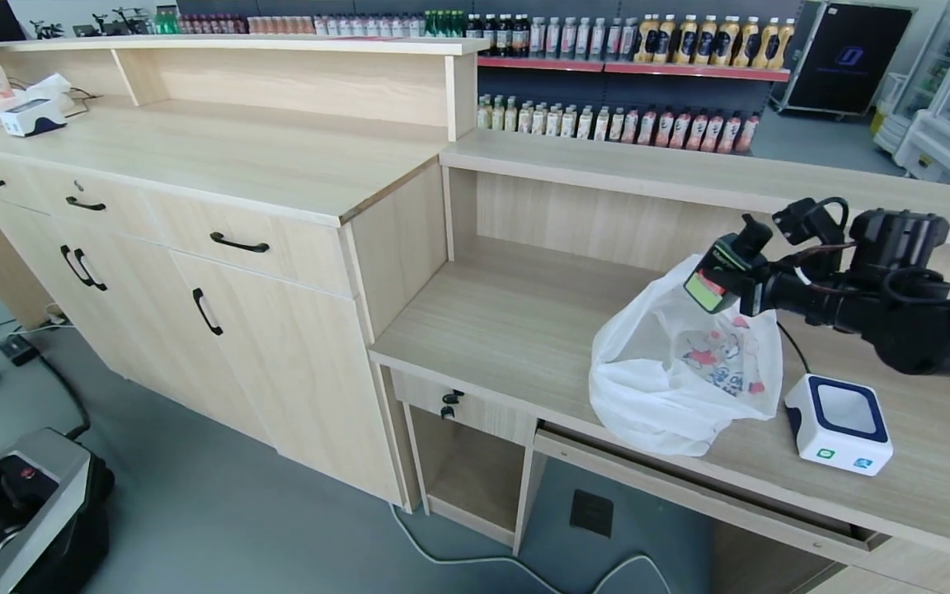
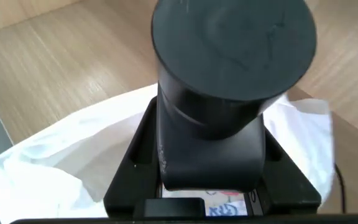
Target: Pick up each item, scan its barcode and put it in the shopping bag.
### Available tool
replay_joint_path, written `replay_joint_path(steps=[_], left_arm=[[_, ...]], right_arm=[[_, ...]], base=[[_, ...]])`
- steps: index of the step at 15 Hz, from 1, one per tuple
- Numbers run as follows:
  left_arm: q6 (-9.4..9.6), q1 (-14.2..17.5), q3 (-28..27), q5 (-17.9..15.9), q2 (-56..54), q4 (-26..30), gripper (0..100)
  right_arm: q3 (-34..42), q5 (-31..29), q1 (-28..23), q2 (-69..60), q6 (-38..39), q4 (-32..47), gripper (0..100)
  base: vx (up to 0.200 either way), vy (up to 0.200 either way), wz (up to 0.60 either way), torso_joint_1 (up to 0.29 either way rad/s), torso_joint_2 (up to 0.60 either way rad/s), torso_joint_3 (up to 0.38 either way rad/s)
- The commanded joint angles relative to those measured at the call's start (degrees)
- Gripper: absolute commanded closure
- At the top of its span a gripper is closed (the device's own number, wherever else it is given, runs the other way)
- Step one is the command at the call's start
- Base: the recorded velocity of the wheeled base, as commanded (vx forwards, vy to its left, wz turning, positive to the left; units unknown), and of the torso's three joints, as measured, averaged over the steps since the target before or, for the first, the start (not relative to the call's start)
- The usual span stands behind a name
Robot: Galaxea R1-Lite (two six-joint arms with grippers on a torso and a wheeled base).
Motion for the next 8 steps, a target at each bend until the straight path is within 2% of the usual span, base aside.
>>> replay_joint_path(steps=[1, 8], left_arm=[[0.02, 0.02, 0.0, 0.04, 0.0, 0.0, 100], [0.02, 0.02, 0.0, 0.04, 0.0, 0.0, 100]], right_arm=[[-0.64, -0.19, 1.97, 6.93, -0.07, 0.06, 100], [0.15, -0.19, 3.47, 13.17, -2.97, -0.12, 100]], base=[[0.0, 0.0, 0.0, 0.0, 0.0, 0.0], [0.0, 0.0, 0.0, 0.0, 0.0, 0.0]])
